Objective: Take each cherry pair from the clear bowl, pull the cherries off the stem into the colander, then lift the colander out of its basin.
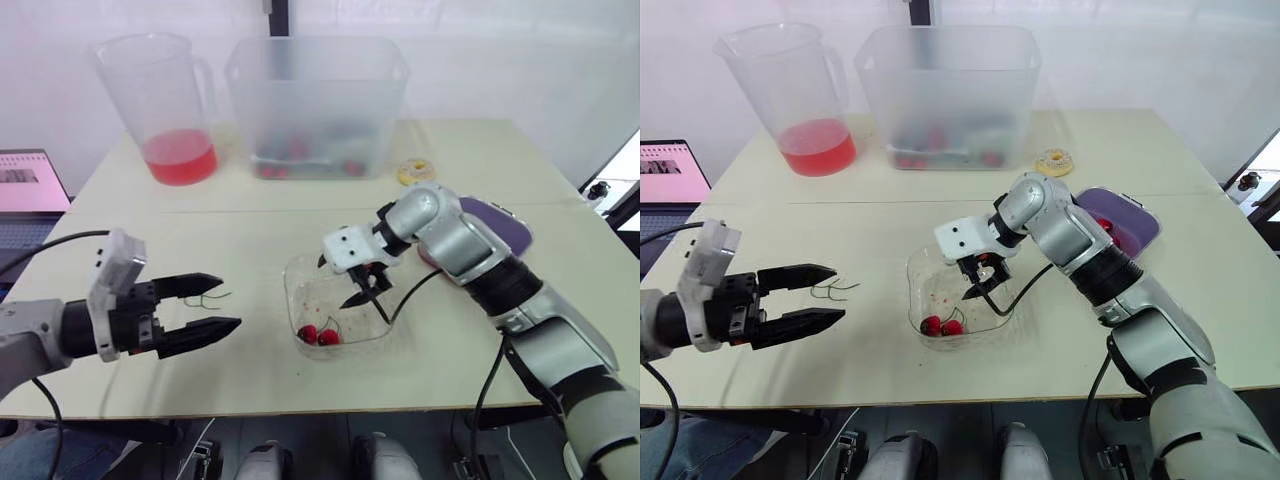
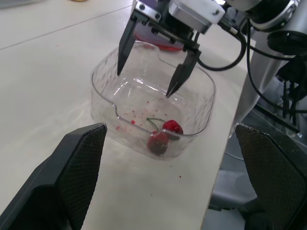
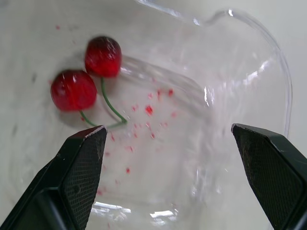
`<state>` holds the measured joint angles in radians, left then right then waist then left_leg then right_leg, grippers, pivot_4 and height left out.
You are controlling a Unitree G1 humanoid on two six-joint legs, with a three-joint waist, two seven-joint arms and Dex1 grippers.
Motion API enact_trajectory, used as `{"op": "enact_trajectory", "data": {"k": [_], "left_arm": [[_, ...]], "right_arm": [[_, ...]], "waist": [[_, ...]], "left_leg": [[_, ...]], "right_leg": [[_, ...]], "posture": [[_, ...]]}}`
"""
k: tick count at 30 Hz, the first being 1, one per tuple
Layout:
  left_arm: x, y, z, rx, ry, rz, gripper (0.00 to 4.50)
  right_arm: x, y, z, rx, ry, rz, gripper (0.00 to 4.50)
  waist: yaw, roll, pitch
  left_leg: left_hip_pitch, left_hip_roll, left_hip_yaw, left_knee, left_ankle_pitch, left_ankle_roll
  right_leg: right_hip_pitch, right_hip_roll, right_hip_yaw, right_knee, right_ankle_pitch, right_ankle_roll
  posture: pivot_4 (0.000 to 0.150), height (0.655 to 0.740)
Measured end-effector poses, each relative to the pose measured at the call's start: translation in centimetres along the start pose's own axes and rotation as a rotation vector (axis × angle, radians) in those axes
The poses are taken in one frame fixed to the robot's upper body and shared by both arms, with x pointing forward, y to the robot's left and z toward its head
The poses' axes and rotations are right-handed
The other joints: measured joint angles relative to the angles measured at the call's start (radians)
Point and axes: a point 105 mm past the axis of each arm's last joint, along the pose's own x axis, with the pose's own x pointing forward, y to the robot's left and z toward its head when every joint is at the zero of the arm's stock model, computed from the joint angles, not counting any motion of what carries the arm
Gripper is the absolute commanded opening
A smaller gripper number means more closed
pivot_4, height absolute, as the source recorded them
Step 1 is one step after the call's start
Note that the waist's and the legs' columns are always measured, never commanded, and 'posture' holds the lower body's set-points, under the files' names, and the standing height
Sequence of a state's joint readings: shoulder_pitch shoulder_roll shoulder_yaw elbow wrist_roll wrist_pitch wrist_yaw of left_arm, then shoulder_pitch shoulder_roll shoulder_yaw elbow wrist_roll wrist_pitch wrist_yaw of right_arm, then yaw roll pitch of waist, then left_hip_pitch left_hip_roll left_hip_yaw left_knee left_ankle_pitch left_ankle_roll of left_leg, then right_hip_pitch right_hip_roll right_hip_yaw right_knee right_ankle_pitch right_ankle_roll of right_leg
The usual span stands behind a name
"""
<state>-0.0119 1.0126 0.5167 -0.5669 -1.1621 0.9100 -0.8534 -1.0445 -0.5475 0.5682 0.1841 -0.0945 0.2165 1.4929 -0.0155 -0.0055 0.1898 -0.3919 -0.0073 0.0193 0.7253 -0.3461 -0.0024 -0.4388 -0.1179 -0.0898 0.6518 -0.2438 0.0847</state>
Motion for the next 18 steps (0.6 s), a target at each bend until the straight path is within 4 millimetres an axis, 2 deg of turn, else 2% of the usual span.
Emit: {"op": "enact_trajectory", "data": {"k": [3,8,13,18], "left_arm": [[0.2,0.0,-0.2,-0.003,0.015,-0.013,4.48],[0.1,0.0,-0.4,-0.003,0.024,-0.016,4.48],[0.1,0.0,-0.5,-0.006,0.029,-0.014,4.48],[0.1,-0.2,-0.7,-0.017,0.036,-0.024,4.48]], "right_arm": [[1.4,0.8,-0.1,0.01,-0.021,0.031,4.5],[1.5,1.3,0.6,-0.021,-0.03,0.049,4.5],[2.3,2.7,1.0,-0.025,-0.04,0.117,4.5],[2.8,2.7,0.9,-0.021,-0.034,0.115,4.5]], "waist": [[0.0,0.0,0.0],[0.0,0.0,0.0],[0.001,0.0,0.0],[0.0,0.0,0.0]], "left_leg": [[0.0,0.0,0.0,0.0,0.0,0.0],[0.0,0.0,0.0,0.0,0.0,0.0],[0.0,0.0,0.0,0.0,0.0,0.0],[0.0,0.0,0.0,0.0,0.0,0.0]], "right_leg": [[0.0,0.0,0.0,0.0,0.0,0.0],[0.0,0.0,0.0,0.0,0.0,0.0],[0.0,0.0,0.0,0.0,0.0,0.0],[0.0,0.0,0.0,0.0,0.0,0.0]], "posture": [[0.15,0.6863],[0.15,0.6863],[0.15,0.6863],[0.15,0.6863]]}}
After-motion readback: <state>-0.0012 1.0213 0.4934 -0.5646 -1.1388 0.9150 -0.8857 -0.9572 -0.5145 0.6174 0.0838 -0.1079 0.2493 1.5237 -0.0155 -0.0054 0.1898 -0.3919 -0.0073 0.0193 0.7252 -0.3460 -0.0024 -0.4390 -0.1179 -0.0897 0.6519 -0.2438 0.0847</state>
